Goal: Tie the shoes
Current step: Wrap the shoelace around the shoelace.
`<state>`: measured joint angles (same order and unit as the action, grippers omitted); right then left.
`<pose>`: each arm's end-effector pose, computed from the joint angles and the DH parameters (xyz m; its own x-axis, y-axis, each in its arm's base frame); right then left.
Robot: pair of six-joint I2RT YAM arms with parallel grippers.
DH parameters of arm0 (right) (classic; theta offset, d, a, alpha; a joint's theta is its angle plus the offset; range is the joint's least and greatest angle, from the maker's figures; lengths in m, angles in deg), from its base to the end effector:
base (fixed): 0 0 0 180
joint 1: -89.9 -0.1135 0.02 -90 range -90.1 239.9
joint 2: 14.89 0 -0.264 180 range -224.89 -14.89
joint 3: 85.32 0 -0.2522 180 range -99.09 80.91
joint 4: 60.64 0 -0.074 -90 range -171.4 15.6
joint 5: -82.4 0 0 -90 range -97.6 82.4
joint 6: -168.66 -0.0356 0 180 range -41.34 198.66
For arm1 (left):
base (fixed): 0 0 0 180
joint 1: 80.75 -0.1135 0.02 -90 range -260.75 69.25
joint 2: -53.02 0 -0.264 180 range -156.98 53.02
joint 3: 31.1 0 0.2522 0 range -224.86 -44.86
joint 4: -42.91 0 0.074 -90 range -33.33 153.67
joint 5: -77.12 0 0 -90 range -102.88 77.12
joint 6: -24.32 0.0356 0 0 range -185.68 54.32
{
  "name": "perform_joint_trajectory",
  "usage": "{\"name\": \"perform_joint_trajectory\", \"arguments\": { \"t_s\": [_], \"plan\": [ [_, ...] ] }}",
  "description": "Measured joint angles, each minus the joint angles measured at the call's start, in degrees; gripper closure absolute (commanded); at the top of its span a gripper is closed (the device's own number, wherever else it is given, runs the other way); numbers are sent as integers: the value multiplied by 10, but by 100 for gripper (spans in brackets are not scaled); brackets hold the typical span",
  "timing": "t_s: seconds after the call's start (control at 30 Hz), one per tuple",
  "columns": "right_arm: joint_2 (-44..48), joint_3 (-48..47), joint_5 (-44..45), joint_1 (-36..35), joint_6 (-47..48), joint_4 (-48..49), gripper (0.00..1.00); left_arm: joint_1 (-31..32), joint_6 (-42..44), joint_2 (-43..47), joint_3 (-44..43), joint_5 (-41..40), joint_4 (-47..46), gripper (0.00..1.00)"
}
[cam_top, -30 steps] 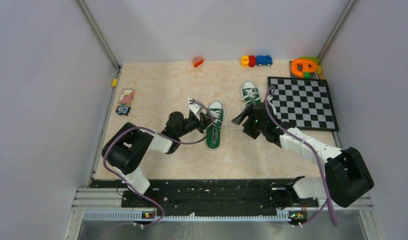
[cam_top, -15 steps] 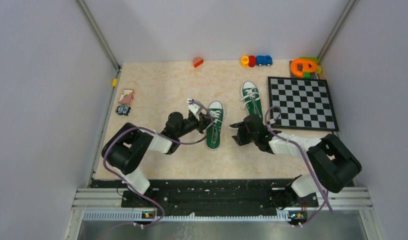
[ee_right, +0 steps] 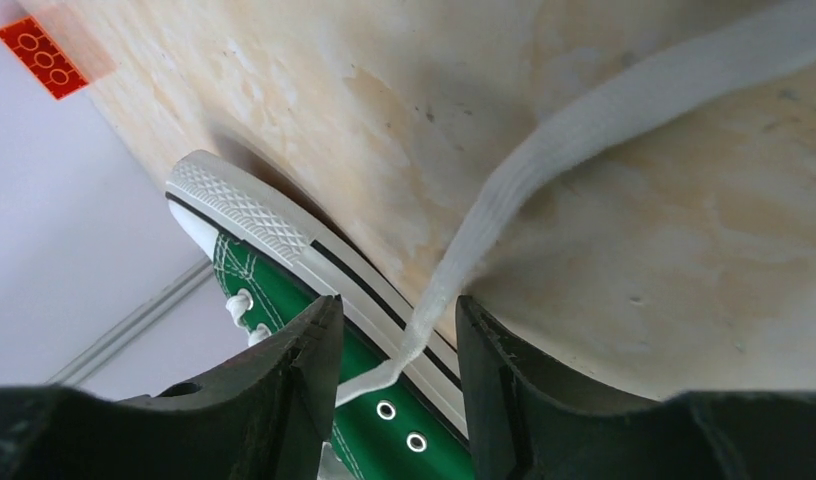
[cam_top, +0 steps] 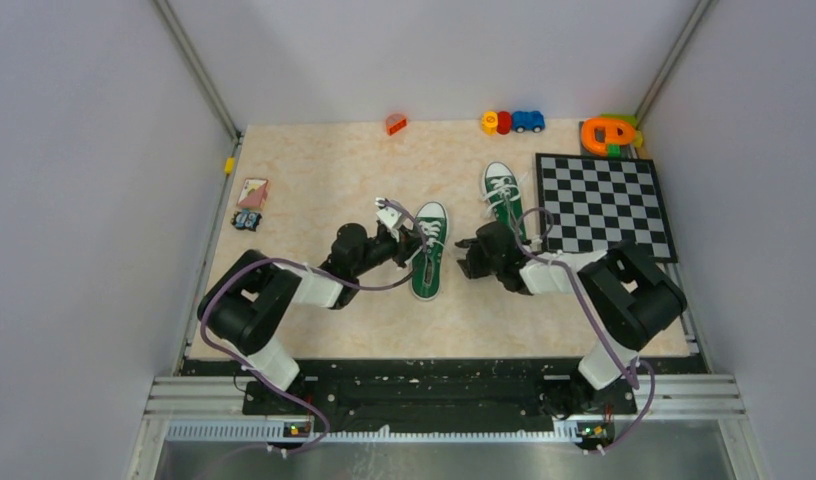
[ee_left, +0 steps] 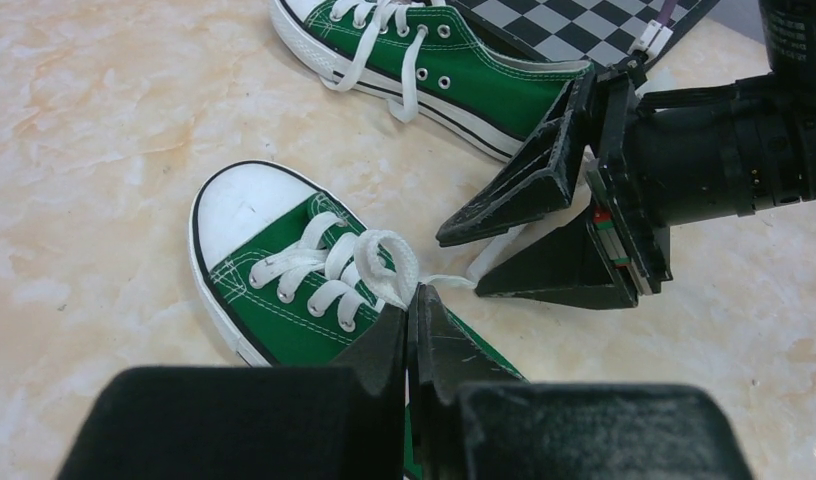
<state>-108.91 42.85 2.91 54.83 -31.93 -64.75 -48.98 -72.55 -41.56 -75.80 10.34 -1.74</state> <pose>0.2498 0.1674 0.1287 -0.2242 0.9672 0.1195 0.7163 0.0804 0.6931 0.2561 -0.1751 0.1741 -0.1747 -0.0211 -0.9844 0.8025 0.5762 -0.1548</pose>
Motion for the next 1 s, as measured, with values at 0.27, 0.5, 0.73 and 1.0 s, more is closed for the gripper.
{"name": "perform_joint_trajectory", "arguments": {
  "t_s": [0.27,0.5,0.73,1.0],
  "plan": [
    [-17,-14,26,4,38,-6,100,0,11,4,0,-14,11,100],
    [58,-12,28,64,184,-10,100,2,19,15,1,-32,35,100],
    [77,-11,-41,97,370,7,100,5,26,35,3,-50,76,100],
    [104,-6,-140,99,560,70,100,3,89,52,3,-29,106,100]
  ]
}}
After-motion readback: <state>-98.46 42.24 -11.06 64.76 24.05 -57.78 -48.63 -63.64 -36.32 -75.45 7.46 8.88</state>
